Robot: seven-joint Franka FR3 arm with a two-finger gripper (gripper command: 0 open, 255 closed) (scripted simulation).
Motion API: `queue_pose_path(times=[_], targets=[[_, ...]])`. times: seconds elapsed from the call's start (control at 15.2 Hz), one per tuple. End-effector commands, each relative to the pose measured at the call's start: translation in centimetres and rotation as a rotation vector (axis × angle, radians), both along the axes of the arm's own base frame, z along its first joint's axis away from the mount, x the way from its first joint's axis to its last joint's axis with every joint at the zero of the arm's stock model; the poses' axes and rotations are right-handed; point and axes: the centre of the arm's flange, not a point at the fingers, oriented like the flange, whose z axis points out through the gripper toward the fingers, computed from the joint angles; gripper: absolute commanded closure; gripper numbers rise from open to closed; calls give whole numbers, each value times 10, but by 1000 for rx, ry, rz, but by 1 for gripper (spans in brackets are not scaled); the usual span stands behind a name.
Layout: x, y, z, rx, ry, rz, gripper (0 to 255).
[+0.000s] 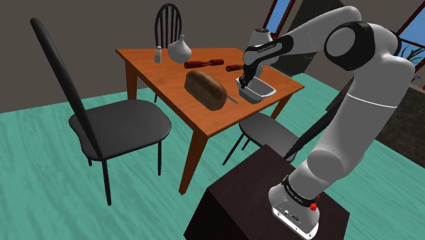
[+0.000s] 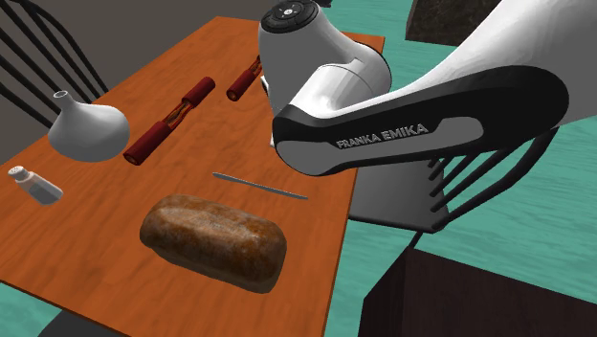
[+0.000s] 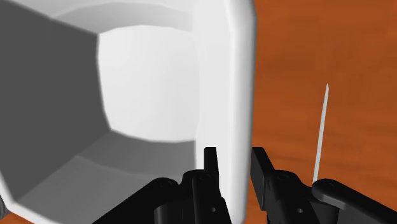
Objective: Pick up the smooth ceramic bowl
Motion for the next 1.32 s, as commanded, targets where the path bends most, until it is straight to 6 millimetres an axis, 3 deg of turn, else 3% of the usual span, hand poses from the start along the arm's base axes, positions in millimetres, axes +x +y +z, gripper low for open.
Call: queue_pose_path(times=[0.0,0.13,1.12,1.25], targets=[[0,0,0,0,1,0,255],[-1,0,0,0,1,0,255],[-1,0,79,0,1,0,255],[-1,0,80,0,1,0,255]])
